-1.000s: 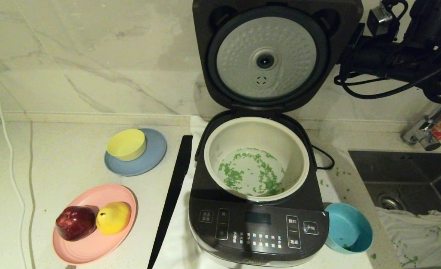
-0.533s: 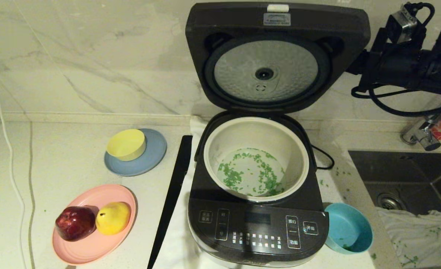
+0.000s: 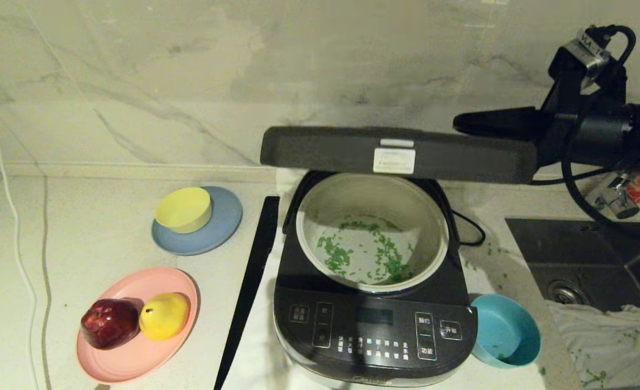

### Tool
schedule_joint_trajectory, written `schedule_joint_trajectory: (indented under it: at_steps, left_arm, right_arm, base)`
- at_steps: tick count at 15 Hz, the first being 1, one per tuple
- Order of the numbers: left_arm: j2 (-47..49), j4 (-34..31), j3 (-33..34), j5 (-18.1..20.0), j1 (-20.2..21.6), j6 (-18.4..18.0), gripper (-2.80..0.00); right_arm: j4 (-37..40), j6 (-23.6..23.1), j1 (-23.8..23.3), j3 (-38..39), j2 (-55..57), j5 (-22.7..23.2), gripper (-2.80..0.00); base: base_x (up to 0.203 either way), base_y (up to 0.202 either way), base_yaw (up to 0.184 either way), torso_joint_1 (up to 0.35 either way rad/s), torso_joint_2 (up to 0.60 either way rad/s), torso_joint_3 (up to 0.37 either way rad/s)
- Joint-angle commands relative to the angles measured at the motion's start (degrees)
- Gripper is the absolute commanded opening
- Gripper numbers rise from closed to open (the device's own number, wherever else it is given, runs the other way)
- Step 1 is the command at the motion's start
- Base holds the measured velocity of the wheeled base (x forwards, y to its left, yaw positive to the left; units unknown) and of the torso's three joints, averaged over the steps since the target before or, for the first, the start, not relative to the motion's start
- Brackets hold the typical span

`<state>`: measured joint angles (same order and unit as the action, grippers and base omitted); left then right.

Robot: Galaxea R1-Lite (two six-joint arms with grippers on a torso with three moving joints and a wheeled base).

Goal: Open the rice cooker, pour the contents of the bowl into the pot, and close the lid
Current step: Close the rice cooker

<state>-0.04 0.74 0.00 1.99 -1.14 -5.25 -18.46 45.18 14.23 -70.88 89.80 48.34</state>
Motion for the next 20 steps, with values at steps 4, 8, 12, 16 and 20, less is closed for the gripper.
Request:
schedule_joint_trajectory:
  at_steps: [4,8,12,16,20]
  left_arm:
    - [-0.04,0.05,0.44,0.03,0.0,0.04,-2.8]
    - [-0.04,0.05,0.44,0.03,0.0,-0.02,-2.8]
    - [-0.04,0.05,0.44,0.03,0.0,0.07,-2.8]
    - [-0.04,0.05,0.44,0.03,0.0,0.07,-2.8]
    - [-0.04,0.05,0.44,0.03,0.01,0.05,-2.8]
  right_arm:
    - [-0.09,-1.66,1.68,13.17,-2.09,-0.16,-2.8]
    - [-0.71,-1.76,2.47,17.42,1.33,-0.53,-2.8]
    - [-0.78,-2.11,2.73,17.97,4.9,-2.4,-2.8]
    - [-0.79,-2.49,2.73,17.95,8.91,-4.53,-2.8]
    - [-0.65,-2.95,2.65,17.47,7.07,-5.98,-2.8]
  base:
    - [0.0,0.0,0.0,0.0,0.0,0.0]
    - [0.0,0.0,0.0,0.0,0.0,0.0]
    - [0.0,0.0,0.0,0.0,0.0,0.0]
    - [0.0,0.0,0.0,0.0,0.0,0.0]
    - [0.0,0.0,0.0,0.0,0.0,0.0]
